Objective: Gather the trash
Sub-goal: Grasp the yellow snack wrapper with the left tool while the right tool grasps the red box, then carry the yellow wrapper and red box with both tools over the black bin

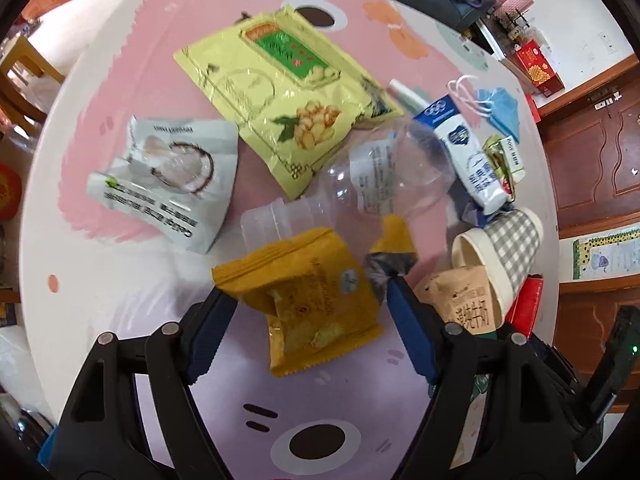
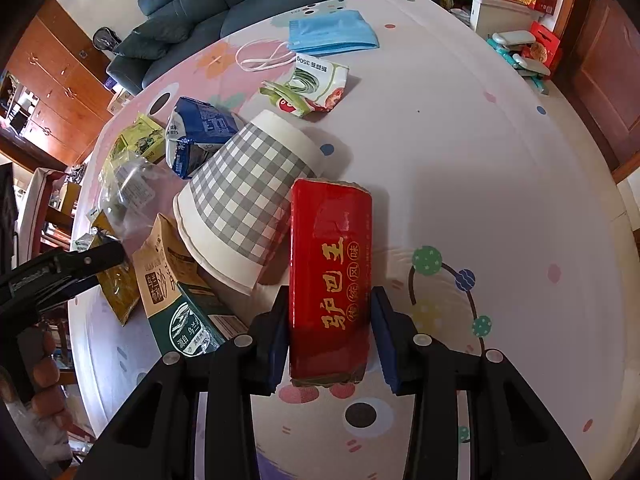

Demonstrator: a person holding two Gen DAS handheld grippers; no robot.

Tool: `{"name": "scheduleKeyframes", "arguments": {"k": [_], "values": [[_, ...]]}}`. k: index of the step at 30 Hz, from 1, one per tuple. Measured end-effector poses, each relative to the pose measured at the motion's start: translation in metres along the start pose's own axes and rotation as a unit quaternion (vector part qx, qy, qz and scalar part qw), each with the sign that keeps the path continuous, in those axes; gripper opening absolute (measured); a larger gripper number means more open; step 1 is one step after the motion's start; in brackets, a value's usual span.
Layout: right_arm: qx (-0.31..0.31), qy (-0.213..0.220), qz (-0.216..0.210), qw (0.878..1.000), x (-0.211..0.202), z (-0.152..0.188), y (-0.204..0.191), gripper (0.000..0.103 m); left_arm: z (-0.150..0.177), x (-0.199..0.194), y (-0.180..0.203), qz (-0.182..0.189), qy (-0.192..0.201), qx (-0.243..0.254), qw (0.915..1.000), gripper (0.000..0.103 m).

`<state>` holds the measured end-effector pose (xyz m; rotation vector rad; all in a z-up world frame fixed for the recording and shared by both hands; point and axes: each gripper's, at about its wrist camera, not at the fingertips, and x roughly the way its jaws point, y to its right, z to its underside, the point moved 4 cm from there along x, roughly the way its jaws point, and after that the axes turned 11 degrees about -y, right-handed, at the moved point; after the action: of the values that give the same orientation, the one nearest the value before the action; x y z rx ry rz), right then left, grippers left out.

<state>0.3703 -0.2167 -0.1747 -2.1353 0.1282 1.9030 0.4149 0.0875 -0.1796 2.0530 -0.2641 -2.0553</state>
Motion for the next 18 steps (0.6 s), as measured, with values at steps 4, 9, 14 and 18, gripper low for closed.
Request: {"name": "scheduleKeyframes", "arguments": {"k": [4,9,14,18], "values": [[0.001,-0.001,0.001,1.0,-0.001,0.001,-0.001,0.036,0.0,0.002,0.006,-0.007,0.007,0.014,0.9999,0.041],[-0.004,-0.001,0.001,1.0,-0.004,0.003,-0.005,0.035,0.008,-0.002,0.004,-0.001,0.007,0.012,0.9999,0.02],[-0.012,0.009,-0.001,1.0,-0.017,0.009,-0.01,0.035,0.026,-0.019,0.006,-0.011,0.021,0.035,0.9991,0.018],[-0.018,0.018,-0.004,1.0,-0.033,0.018,-0.013,0.035,0.045,-0.038,0.008,-0.006,0.03,0.044,0.9986,0.017]]}}
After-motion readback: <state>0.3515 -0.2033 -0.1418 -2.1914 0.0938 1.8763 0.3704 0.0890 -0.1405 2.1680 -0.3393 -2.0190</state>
